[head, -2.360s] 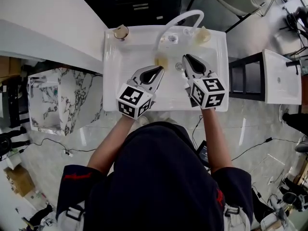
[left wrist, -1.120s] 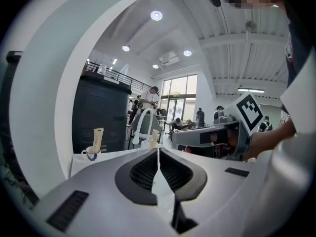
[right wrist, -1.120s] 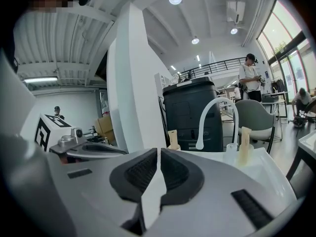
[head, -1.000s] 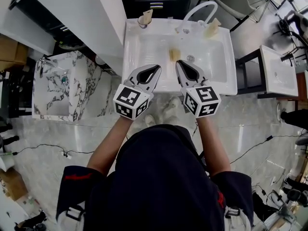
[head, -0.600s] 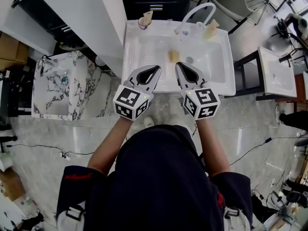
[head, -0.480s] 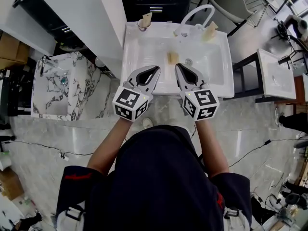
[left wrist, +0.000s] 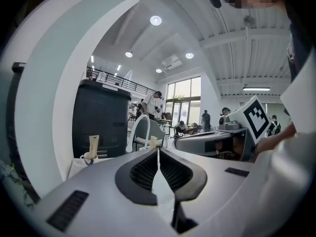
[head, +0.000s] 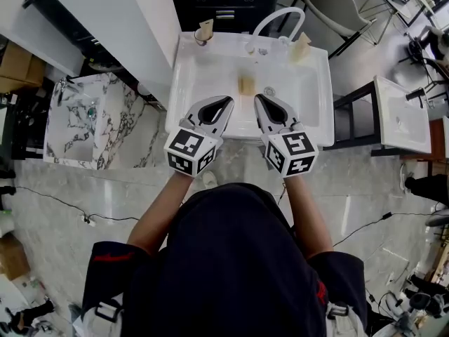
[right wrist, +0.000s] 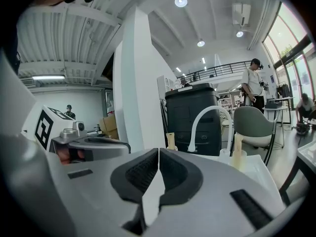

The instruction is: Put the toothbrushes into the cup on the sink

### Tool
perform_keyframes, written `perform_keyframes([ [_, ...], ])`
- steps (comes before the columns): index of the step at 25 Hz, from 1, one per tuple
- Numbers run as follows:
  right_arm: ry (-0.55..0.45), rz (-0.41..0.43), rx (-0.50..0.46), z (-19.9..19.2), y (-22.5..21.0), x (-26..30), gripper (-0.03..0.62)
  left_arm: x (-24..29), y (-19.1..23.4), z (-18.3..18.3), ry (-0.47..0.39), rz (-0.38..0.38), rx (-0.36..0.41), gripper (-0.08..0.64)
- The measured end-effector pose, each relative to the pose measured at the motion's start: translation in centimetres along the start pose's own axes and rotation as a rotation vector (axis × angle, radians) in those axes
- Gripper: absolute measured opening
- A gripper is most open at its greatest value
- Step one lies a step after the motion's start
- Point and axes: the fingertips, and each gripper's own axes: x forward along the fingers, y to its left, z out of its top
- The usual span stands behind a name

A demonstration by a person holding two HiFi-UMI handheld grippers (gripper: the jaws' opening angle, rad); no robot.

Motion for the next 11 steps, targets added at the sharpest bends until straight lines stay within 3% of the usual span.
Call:
perform_keyframes([
  [11, -0.001, 0.033, 0.012, -0.5, -1.5, -1.5, 0.038, 0.6, -1.6, -0.3, 0.010, 0.049, -0.004, 0.023],
])
